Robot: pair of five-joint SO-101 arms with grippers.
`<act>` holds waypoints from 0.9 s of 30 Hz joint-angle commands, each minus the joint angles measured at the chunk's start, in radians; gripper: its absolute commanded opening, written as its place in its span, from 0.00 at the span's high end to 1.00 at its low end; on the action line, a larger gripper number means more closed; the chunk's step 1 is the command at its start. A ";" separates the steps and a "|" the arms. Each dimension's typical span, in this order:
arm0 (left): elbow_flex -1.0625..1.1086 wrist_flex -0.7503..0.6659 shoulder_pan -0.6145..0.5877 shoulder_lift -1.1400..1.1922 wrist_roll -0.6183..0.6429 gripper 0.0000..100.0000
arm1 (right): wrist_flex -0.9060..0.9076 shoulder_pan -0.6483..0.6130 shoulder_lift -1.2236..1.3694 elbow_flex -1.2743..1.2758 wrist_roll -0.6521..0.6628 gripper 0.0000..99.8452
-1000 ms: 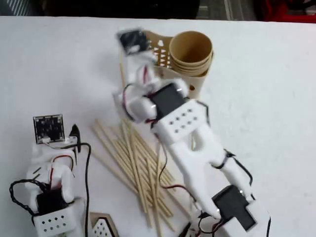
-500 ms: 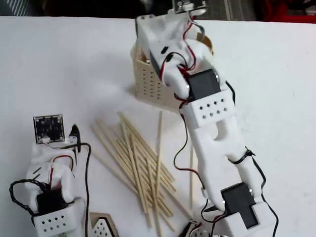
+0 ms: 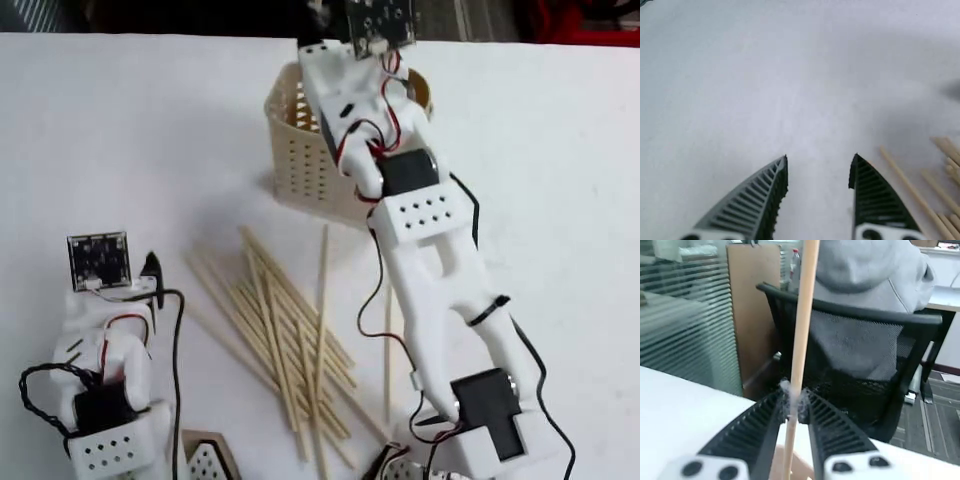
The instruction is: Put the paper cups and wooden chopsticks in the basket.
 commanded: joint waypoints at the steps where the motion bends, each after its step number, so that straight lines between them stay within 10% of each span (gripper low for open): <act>1: -0.008 -0.023 -0.004 -0.012 0.006 0.79 | -0.047 0.016 -0.050 0.026 0.011 0.98; 27: -0.008 -0.023 -0.002 -0.012 0.006 0.79 | 1.162 -0.082 -0.371 -0.043 0.009 0.92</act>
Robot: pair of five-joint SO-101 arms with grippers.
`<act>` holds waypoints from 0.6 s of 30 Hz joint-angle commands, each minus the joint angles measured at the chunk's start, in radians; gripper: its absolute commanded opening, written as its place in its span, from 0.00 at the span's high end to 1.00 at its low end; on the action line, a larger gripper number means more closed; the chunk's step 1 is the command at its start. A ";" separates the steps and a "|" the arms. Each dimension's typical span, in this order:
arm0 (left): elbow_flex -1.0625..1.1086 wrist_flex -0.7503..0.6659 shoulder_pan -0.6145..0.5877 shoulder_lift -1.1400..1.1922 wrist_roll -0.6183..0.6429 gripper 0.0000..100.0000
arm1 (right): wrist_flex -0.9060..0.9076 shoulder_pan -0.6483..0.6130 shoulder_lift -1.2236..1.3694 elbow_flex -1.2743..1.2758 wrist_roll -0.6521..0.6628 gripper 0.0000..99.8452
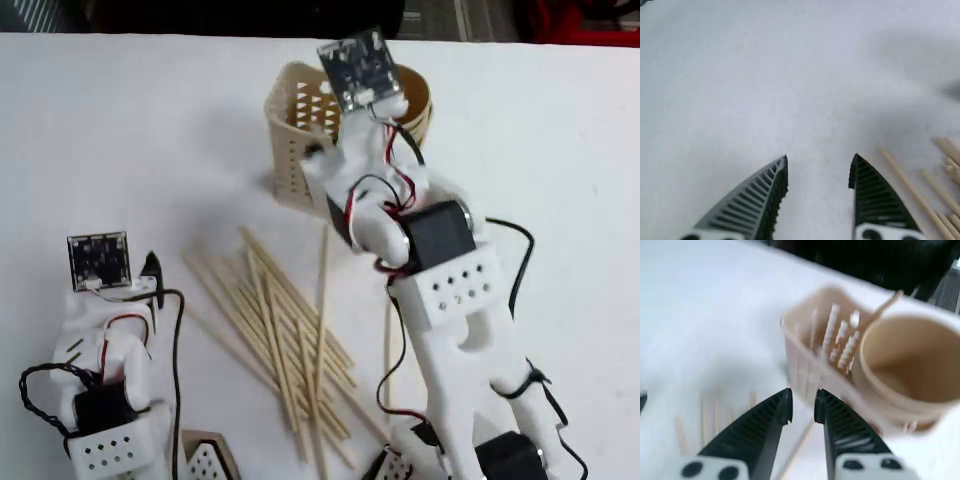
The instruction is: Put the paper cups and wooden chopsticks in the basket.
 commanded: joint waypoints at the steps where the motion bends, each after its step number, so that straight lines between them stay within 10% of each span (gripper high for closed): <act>1: -0.008 -0.023 -0.002 -0.012 0.006 0.79 | 0.171 0.036 -0.039 0.005 0.009 0.92; 10: -0.008 -0.023 -0.002 -0.012 0.006 0.79 | 0.209 0.176 -0.030 0.288 0.008 0.91; 18: -0.008 -0.023 -0.002 -0.012 0.006 0.79 | -0.150 0.236 -0.030 0.655 -0.129 0.91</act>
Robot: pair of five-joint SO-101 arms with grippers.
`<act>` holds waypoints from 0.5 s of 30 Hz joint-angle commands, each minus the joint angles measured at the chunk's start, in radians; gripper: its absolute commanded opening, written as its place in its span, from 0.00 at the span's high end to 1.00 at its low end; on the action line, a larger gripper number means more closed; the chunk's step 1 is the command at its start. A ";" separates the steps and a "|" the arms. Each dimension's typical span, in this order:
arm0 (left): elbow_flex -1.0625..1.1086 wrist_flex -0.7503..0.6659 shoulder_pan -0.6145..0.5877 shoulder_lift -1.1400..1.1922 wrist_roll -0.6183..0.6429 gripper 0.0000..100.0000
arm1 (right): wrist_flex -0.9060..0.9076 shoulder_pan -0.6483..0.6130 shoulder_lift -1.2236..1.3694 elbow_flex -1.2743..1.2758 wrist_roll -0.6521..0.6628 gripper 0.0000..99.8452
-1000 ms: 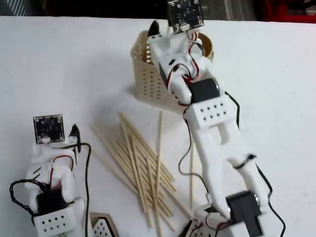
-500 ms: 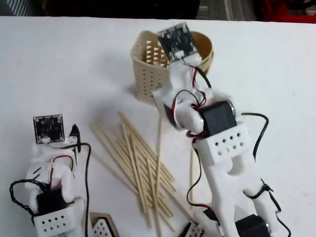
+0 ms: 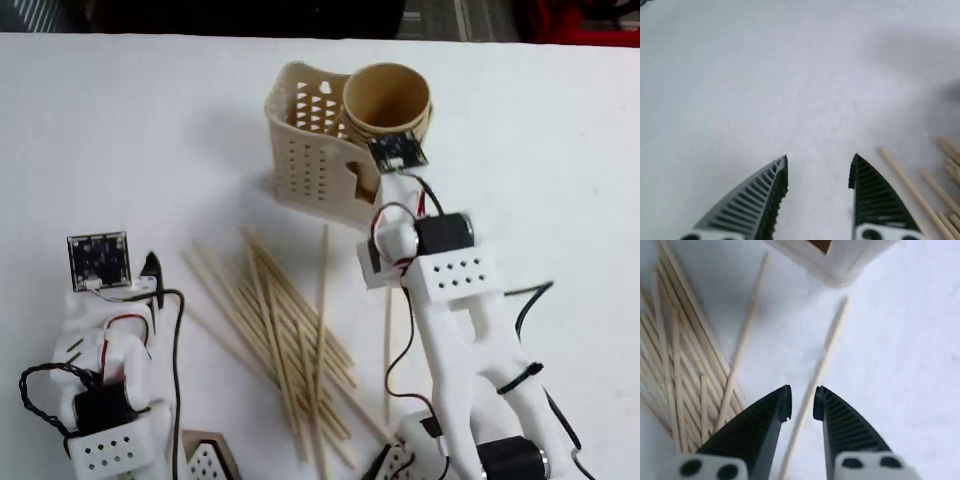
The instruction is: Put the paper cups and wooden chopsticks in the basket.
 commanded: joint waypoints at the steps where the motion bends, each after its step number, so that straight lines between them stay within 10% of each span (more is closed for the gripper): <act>1: -0.008 -0.023 -0.002 -0.012 0.006 0.79 | -0.188 0.036 -0.025 0.141 -0.066 0.91; 15: -0.008 -0.023 -0.002 -0.012 0.006 0.79 | -0.443 0.047 0.007 0.351 -0.074 0.91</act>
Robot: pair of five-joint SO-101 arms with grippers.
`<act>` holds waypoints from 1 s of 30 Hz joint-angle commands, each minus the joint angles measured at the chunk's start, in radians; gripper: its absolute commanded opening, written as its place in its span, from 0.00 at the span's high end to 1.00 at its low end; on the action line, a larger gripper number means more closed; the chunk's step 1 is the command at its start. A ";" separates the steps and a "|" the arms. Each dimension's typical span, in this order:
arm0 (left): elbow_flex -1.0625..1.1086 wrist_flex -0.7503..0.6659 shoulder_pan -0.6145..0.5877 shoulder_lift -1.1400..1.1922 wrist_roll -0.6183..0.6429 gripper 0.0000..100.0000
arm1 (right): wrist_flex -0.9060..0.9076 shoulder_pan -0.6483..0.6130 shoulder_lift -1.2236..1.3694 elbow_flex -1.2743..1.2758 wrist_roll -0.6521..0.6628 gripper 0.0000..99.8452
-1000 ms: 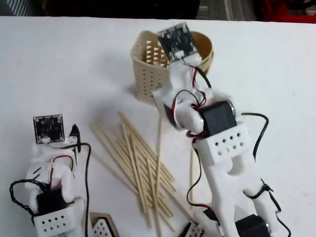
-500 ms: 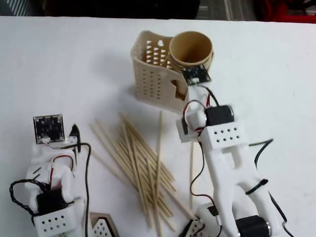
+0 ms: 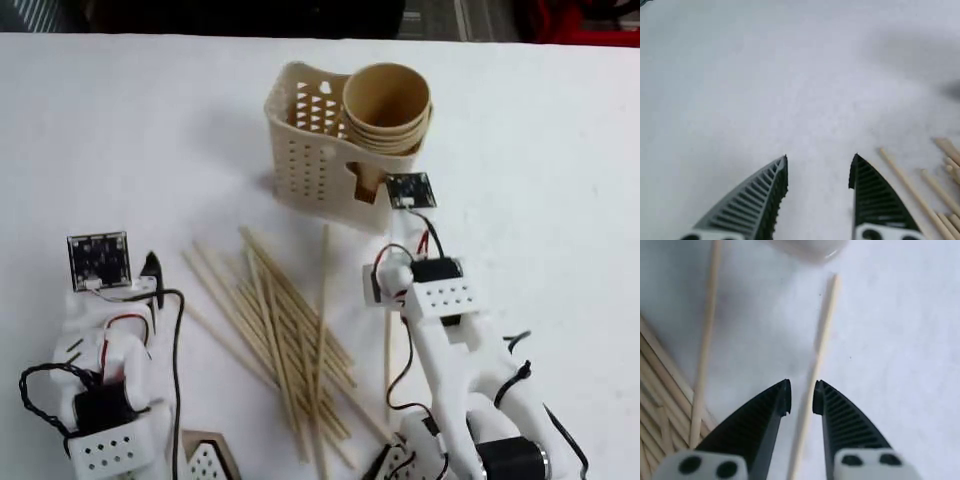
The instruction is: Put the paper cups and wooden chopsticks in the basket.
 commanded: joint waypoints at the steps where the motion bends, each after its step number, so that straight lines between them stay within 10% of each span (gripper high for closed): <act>1: -0.008 -0.023 -0.002 -0.012 0.006 0.79 | -0.044 0.024 0.031 -0.002 -0.011 0.91; 19: -0.008 -0.023 -0.002 -0.012 0.006 0.79 | -0.111 0.062 0.268 -0.026 -0.003 0.98; 30: -0.008 -0.023 -0.002 -0.012 0.005 0.79 | 0.157 0.094 -0.005 -0.031 -0.011 0.98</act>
